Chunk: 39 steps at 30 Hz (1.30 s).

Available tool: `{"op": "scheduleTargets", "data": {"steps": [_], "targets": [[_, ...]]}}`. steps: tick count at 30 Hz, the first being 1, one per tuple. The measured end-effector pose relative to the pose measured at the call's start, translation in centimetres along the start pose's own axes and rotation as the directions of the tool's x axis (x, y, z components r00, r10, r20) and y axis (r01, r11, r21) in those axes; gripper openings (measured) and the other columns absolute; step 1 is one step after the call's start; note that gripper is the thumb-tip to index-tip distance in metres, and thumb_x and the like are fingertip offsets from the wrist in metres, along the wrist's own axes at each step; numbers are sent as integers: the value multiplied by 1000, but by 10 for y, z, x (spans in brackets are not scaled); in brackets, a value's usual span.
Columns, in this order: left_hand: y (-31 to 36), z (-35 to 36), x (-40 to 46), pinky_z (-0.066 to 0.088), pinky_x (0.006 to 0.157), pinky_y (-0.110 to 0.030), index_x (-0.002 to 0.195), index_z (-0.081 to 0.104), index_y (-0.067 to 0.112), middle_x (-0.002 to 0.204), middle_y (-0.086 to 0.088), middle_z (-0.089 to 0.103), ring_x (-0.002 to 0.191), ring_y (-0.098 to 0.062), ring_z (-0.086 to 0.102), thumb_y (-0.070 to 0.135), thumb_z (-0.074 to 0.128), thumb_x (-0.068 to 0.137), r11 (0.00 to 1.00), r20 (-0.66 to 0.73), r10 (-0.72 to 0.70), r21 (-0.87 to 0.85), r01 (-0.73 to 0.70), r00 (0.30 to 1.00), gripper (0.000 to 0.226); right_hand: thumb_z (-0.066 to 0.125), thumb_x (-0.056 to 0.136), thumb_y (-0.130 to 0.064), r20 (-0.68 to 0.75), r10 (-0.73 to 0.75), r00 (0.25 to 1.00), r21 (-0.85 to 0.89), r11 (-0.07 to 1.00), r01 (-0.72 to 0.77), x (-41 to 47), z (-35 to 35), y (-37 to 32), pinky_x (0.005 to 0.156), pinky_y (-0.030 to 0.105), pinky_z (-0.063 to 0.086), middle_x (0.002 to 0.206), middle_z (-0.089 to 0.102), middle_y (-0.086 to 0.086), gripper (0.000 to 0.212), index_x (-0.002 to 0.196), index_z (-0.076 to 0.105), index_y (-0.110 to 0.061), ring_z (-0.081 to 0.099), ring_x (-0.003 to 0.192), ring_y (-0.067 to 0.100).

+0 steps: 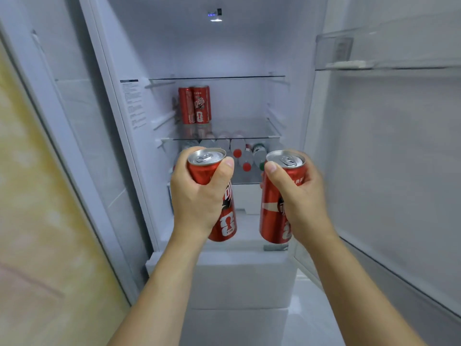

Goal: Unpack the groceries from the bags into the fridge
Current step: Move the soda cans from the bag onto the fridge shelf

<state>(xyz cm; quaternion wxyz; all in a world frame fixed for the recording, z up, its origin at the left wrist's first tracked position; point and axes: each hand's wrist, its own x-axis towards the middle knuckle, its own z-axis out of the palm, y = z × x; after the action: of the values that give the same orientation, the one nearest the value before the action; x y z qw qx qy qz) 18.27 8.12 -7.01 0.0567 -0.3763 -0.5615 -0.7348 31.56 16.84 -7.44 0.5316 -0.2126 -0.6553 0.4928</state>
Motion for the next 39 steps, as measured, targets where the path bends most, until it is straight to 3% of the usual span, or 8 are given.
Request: {"op": "scheduleTargets", "data": {"steps": [3, 5, 11, 15, 19, 25, 30, 39], "targets": [[-16, 1, 36, 57, 74, -34, 94, 63, 23, 85, 14, 69, 80, -9, 67, 50, 69, 70, 1000, 17, 14, -18, -14, 1000, 37, 71, 73, -52, -9, -14, 1000, -13, 1000, 14, 31, 26, 5, 68, 21, 54, 92, 68, -21, 34, 102, 60, -40, 68, 86, 1], [-28, 3, 58, 57, 71, -30, 95, 63, 22, 86, 16, 69, 79, -7, 68, 49, 69, 70, 999, 33, 13, -39, -11, 999, 37, 72, 77, -44, -23, -21, 1000, 19, 1000, 21, 52, 42, 8, 63, 19, 54, 91, 70, -16, 32, 104, 62, -32, 69, 83, 3], [-62, 20, 124, 55, 70, -22, 99, 63, 22, 90, 11, 68, 84, -8, 67, 49, 70, 73, 998, 46, 30, -63, -27, 998, 38, 74, 83, -36, -82, 7, 997, 101, 995, 1, 121, 79, 22, 56, 36, 58, 91, 68, -1, 24, 102, 62, -27, 72, 77, 18], [-78, 39, 166, 56, 75, -27, 100, 62, 24, 94, 7, 69, 87, -11, 67, 46, 72, 75, 996, 17, 35, -78, -33, 999, 35, 71, 82, -45, -98, -46, 994, 0, 999, 46, 169, 94, 33, 66, 24, 55, 92, 67, -11, 23, 99, 59, -36, 67, 79, 2], [-91, 57, 200, 54, 71, -18, 103, 60, 24, 93, 10, 67, 84, -4, 66, 37, 75, 82, 999, 16, 44, -33, -43, 999, 29, 70, 82, -49, -83, -48, 995, -28, 999, 46, 210, 106, 46, 72, 24, 54, 96, 64, -14, 28, 102, 54, -37, 65, 85, 4], [-115, 82, 241, 52, 64, -10, 112, 52, 33, 100, 16, 62, 87, -3, 65, 49, 70, 83, 998, 71, 45, 48, -48, 996, 38, 64, 83, -55, -78, -40, 996, -95, 995, 32, 260, 122, 70, 69, 18, 42, 98, 55, -21, 39, 113, 47, -36, 56, 89, -2], [-134, 97, 272, 43, 56, -2, 101, 47, 42, 90, 21, 58, 79, 18, 57, 50, 70, 83, 997, 135, 25, 63, -34, 991, 30, 63, 85, -54, -89, -37, 995, -84, 996, 30, 290, 129, 86, 80, 25, 47, 113, 58, -11, 48, 124, 46, -30, 57, 99, 3], [-174, 125, 313, 47, 66, -10, 123, 43, 27, 96, 13, 62, 81, 7, 62, 51, 73, 81, 995, 252, 28, 88, -52, 967, 56, 61, 89, -51, -63, -28, 998, -64, 998, 24, 335, 143, 123, 89, 36, 53, 108, 61, -10, 46, 125, 44, -29, 62, 99, 9]]}}
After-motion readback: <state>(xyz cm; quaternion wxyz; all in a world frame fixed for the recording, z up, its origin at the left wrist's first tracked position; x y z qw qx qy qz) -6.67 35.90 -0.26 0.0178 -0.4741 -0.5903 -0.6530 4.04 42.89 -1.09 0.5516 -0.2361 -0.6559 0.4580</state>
